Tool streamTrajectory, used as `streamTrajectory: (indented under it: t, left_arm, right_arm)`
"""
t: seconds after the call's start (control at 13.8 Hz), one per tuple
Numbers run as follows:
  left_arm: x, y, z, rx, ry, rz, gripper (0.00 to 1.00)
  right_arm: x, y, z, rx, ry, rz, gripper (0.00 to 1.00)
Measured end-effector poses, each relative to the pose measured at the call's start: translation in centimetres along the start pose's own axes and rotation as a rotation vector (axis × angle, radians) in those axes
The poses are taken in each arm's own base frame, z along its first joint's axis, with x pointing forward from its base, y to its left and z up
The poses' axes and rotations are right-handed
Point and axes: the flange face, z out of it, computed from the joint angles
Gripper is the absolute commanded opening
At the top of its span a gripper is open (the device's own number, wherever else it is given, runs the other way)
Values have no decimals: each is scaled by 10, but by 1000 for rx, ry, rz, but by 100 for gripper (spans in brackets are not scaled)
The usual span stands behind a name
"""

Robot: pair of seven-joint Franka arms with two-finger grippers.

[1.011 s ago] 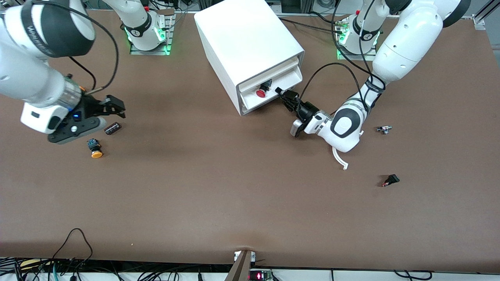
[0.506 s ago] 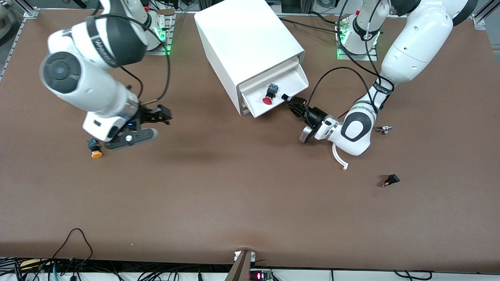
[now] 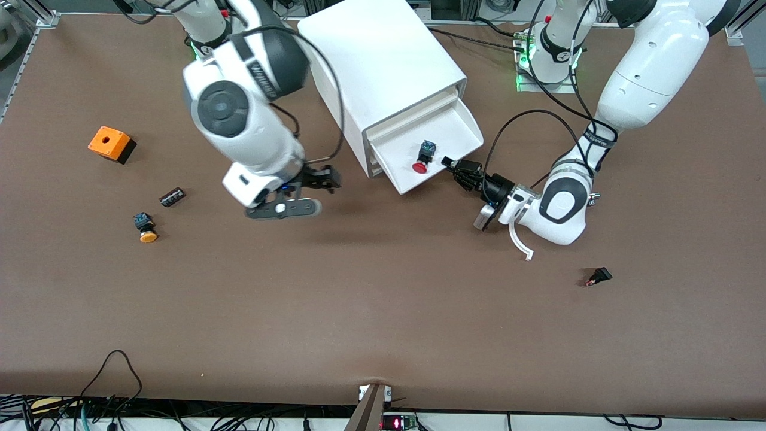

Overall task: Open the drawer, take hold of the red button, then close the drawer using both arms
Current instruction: 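Withdraw the left gripper while the right gripper reaches into the drawer, then grasp the red button with the right gripper while the left gripper withdraws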

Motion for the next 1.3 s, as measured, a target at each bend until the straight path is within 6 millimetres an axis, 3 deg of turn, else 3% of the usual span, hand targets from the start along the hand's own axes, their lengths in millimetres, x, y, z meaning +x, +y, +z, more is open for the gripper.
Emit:
streamTrajectory:
  t: [0.14,0.36,0.72,0.94,1.16,1.3]
  left_arm:
    - [-1,0,-7,2,11,-37,100]
    - [-5,4,-29,65,-11,-156,100]
    - [-13,57,-117,259,-56,-242,100]
    - [-22,79,-167,353,-47,-258,100]
    - [-28,107,-192,473,-45,-297,100]
    - [-29,134,-202,581,-47,-331,100]
  right_arm:
    - [-17,-36,21,3,1,53,99]
    - [-37,-72,41,11,6,140,99]
    - [-76,-130,56,23,6,304,99]
    - [-101,-168,67,27,10,382,99]
    - [-123,-198,87,17,12,423,98]
    - [-129,-207,101,9,24,430,97]
